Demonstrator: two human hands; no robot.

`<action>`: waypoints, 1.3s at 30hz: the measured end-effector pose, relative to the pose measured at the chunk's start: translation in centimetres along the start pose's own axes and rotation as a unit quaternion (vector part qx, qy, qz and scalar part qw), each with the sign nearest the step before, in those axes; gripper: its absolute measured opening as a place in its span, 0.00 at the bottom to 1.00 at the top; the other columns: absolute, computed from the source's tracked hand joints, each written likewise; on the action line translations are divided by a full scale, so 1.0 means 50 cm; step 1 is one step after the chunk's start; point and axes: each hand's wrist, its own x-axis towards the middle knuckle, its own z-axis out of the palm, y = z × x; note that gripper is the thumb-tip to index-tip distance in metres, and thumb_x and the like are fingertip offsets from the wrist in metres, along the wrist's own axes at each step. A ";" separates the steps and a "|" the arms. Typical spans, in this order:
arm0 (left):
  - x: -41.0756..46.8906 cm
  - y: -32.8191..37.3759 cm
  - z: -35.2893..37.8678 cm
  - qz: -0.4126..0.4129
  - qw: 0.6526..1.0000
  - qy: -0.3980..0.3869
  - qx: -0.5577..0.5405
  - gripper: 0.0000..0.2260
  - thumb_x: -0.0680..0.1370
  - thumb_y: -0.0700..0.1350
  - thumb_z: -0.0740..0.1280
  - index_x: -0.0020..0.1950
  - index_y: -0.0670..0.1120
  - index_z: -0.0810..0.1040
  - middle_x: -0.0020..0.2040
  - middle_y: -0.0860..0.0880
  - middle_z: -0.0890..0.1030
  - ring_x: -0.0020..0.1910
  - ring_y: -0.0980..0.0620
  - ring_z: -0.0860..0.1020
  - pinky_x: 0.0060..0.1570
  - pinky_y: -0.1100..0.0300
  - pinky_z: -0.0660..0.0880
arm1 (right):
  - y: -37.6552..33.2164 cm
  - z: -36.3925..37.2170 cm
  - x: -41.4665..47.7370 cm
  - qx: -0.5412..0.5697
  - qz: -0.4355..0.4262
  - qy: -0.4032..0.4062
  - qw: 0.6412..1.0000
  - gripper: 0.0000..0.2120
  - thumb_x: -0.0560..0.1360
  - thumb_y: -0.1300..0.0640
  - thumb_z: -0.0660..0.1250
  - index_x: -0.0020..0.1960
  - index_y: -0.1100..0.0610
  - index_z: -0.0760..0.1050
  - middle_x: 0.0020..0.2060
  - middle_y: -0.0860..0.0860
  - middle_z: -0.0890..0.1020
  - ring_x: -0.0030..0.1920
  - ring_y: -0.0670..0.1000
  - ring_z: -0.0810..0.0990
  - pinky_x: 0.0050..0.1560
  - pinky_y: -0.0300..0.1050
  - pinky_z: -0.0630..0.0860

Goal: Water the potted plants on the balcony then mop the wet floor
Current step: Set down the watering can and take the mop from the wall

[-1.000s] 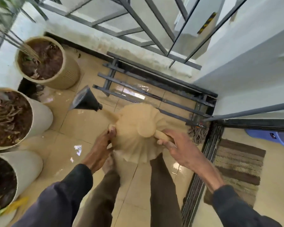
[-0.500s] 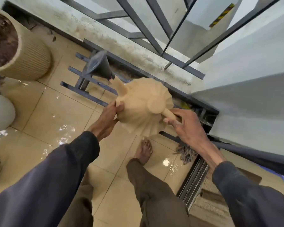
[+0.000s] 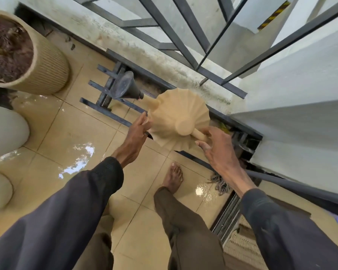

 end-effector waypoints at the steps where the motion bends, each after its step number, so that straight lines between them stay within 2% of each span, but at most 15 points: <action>1: -0.039 0.014 0.003 -0.004 1.000 0.007 0.000 0.28 0.80 0.56 0.64 0.79 0.53 0.63 0.79 0.53 0.65 0.76 0.52 0.63 0.73 0.50 0.60 | -0.014 -0.008 -0.021 -0.002 0.009 0.011 1.000 0.18 0.78 0.55 0.75 0.67 0.56 0.79 0.60 0.54 0.83 0.59 0.48 0.79 0.60 0.47 0.80; 3: -0.124 0.041 -0.001 -0.011 0.999 0.019 -0.024 0.24 0.81 0.55 0.63 0.76 0.52 0.67 0.78 0.52 0.66 0.76 0.52 0.63 0.74 0.49 0.59 | -0.054 -0.034 -0.067 0.022 0.041 0.032 0.998 0.19 0.79 0.57 0.75 0.68 0.57 0.78 0.62 0.54 0.83 0.61 0.47 0.78 0.59 0.44 0.78; 5: -0.205 0.067 -0.007 -0.023 0.998 0.030 -0.057 0.20 0.82 0.54 0.64 0.73 0.50 0.70 0.77 0.50 0.68 0.76 0.50 0.65 0.75 0.47 0.61 | -0.098 -0.062 -0.118 0.043 0.059 0.041 0.996 0.16 0.80 0.59 0.74 0.67 0.58 0.79 0.59 0.51 0.83 0.60 0.46 0.79 0.55 0.36 0.76; 8: -0.344 0.135 -0.012 -0.034 0.996 0.036 -0.073 0.16 0.82 0.53 0.64 0.68 0.50 0.75 0.69 0.49 0.76 0.69 0.48 0.73 0.71 0.47 0.69 | -0.180 -0.109 -0.212 0.054 0.068 0.049 0.995 0.13 0.81 0.58 0.72 0.65 0.60 0.81 0.56 0.50 0.84 0.56 0.46 0.82 0.47 0.25 0.71; 10: -0.430 0.181 -0.010 -0.028 0.997 0.034 -0.063 0.14 0.82 0.52 0.65 0.65 0.49 0.77 0.65 0.48 0.80 0.65 0.47 0.78 0.68 0.46 0.73 | -0.230 -0.135 -0.269 0.071 0.078 0.055 0.993 0.13 0.82 0.58 0.71 0.65 0.58 0.82 0.53 0.49 0.85 0.54 0.46 0.83 0.46 0.26 0.72; 12: -0.524 0.227 -0.008 -0.022 0.999 0.019 -0.035 0.17 0.81 0.53 0.65 0.68 0.47 0.76 0.64 0.47 0.81 0.61 0.47 0.81 0.66 0.46 0.76 | -0.292 -0.168 -0.340 0.096 0.085 0.061 0.990 0.12 0.82 0.58 0.69 0.65 0.56 0.82 0.50 0.47 0.84 0.52 0.45 0.83 0.47 0.29 0.74; 16: -0.694 0.321 0.002 0.001 0.999 -0.020 0.035 0.15 0.80 0.51 0.66 0.65 0.48 0.78 0.60 0.49 0.83 0.58 0.48 0.83 0.63 0.47 0.78 | -0.401 -0.228 -0.479 0.122 0.071 0.073 0.987 0.12 0.82 0.58 0.69 0.64 0.55 0.83 0.50 0.46 0.84 0.52 0.45 0.83 0.54 0.38 0.79; 21: -0.848 0.407 0.018 0.044 0.992 -0.067 0.093 0.15 0.80 0.53 0.68 0.63 0.47 0.81 0.56 0.51 0.85 0.57 0.48 0.83 0.60 0.50 0.79 | -0.475 -0.301 -0.629 0.161 0.065 0.108 0.979 0.10 0.81 0.57 0.70 0.61 0.54 0.84 0.53 0.47 0.86 0.53 0.42 0.83 0.53 0.36 0.79; 25: -0.921 0.440 0.068 0.061 0.983 -0.090 0.148 0.11 0.79 0.51 0.69 0.57 0.47 0.84 0.56 0.51 0.85 0.57 0.48 0.82 0.61 0.48 0.79 | -0.475 -0.360 -0.731 0.213 0.084 0.164 0.960 0.07 0.81 0.56 0.71 0.58 0.49 0.83 0.52 0.48 0.87 0.54 0.48 0.85 0.58 0.47 0.81; 28: -0.967 0.448 0.132 0.073 0.974 -0.130 0.173 0.12 0.80 0.51 0.68 0.59 0.45 0.82 0.56 0.50 0.85 0.57 0.47 0.83 0.62 0.47 0.79 | -0.445 -0.407 -0.791 0.243 0.093 0.210 0.943 0.09 0.81 0.57 0.71 0.61 0.52 0.83 0.52 0.51 0.88 0.54 0.52 0.87 0.59 0.54 0.84; 29: -0.978 0.448 0.160 0.075 0.970 -0.141 0.182 0.12 0.81 0.50 0.67 0.59 0.45 0.81 0.57 0.49 0.85 0.57 0.47 0.83 0.62 0.46 0.78 | -0.430 -0.426 -0.808 0.249 0.096 0.225 0.937 0.10 0.81 0.58 0.71 0.61 0.53 0.83 0.51 0.51 0.88 0.54 0.52 0.87 0.57 0.50 0.85; 31: -0.987 0.442 0.217 0.083 0.964 -0.151 0.201 0.12 0.81 0.50 0.67 0.59 0.45 0.81 0.57 0.47 0.84 0.57 0.44 0.82 0.62 0.43 0.78 | -0.397 -0.466 -0.831 0.257 0.100 0.255 0.927 0.09 0.81 0.61 0.70 0.61 0.56 0.83 0.50 0.51 0.88 0.54 0.50 0.87 0.47 0.35 0.83; 32: -0.989 0.438 0.249 0.088 0.962 -0.154 0.209 0.11 0.81 0.50 0.66 0.59 0.46 0.82 0.57 0.46 0.84 0.57 0.43 0.82 0.62 0.43 0.78 | -0.379 -0.490 -0.841 0.258 0.099 0.266 0.924 0.09 0.81 0.63 0.70 0.61 0.57 0.83 0.49 0.50 0.88 0.54 0.50 0.86 0.45 0.33 0.82; 35: -0.986 0.426 0.365 0.110 0.952 -0.161 0.236 0.10 0.82 0.48 0.66 0.61 0.48 0.81 0.57 0.46 0.84 0.57 0.44 0.82 0.60 0.47 0.79 | -0.317 -0.566 -0.867 0.248 0.102 0.291 0.918 0.10 0.81 0.63 0.70 0.62 0.59 0.83 0.50 0.49 0.87 0.54 0.49 0.86 0.54 0.43 0.83; 39: -0.976 0.404 0.547 0.146 0.937 -0.176 0.265 0.10 0.82 0.44 0.67 0.62 0.46 0.81 0.56 0.48 0.84 0.56 0.49 0.82 0.55 0.58 0.80 | -0.230 -0.675 -0.905 0.215 0.101 0.316 0.918 0.10 0.82 0.61 0.70 0.62 0.59 0.83 0.51 0.53 0.87 0.54 0.51 0.85 0.51 0.39 0.80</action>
